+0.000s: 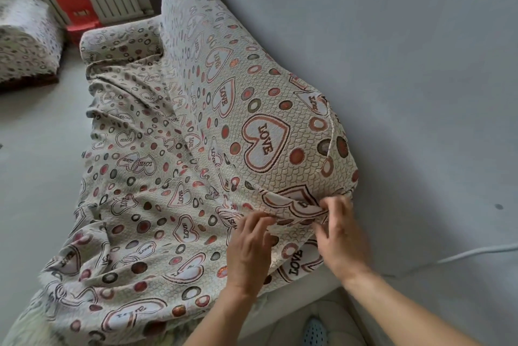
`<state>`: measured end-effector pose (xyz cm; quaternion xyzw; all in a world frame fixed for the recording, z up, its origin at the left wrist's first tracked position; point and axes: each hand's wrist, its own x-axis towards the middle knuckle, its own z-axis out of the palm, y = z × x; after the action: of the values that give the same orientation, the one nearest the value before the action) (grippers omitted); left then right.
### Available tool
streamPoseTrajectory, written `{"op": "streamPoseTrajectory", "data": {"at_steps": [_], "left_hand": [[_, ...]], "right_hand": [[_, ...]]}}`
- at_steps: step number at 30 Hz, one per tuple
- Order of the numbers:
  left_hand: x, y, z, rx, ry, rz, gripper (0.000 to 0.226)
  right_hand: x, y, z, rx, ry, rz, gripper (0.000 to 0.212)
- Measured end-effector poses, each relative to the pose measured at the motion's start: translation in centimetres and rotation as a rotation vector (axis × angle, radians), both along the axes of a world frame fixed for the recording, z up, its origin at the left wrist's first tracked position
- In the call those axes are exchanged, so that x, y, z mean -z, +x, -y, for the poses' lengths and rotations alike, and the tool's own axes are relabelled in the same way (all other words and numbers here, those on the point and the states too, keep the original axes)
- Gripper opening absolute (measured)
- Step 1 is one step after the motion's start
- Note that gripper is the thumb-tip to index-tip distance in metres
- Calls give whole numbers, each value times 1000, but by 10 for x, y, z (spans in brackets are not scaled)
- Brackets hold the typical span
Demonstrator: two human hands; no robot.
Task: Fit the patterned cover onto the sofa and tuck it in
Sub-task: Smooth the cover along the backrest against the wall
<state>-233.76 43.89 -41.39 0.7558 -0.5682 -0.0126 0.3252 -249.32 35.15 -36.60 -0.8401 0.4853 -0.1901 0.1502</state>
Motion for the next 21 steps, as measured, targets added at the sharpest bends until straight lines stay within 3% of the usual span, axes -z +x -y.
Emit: {"op": "streamPoseTrajectory", "data": {"at_steps": [3, 7, 9, 13, 18, 21], "left_hand": [[10, -2, -5, 88, 20, 77, 51], [19, -5, 3, 49, -38, 129, 59], [20, -6, 12, 19, -84, 167, 49], [16, -3, 37, -1, -184, 172, 7], [29, -7, 34, 191, 75, 221, 7], [37, -25, 35, 186, 196, 182, 18]], "right_hand": [[14, 1, -14, 20, 14, 52, 56], [22, 7, -8, -18, -52, 16, 48], [24, 9, -5, -18, -79, 10, 43], [32, 10, -8, -14, -100, 46, 42], [43, 10, -8, -25, -88, 40, 47], [53, 3, -9, -62, -113, 73, 52]]}}
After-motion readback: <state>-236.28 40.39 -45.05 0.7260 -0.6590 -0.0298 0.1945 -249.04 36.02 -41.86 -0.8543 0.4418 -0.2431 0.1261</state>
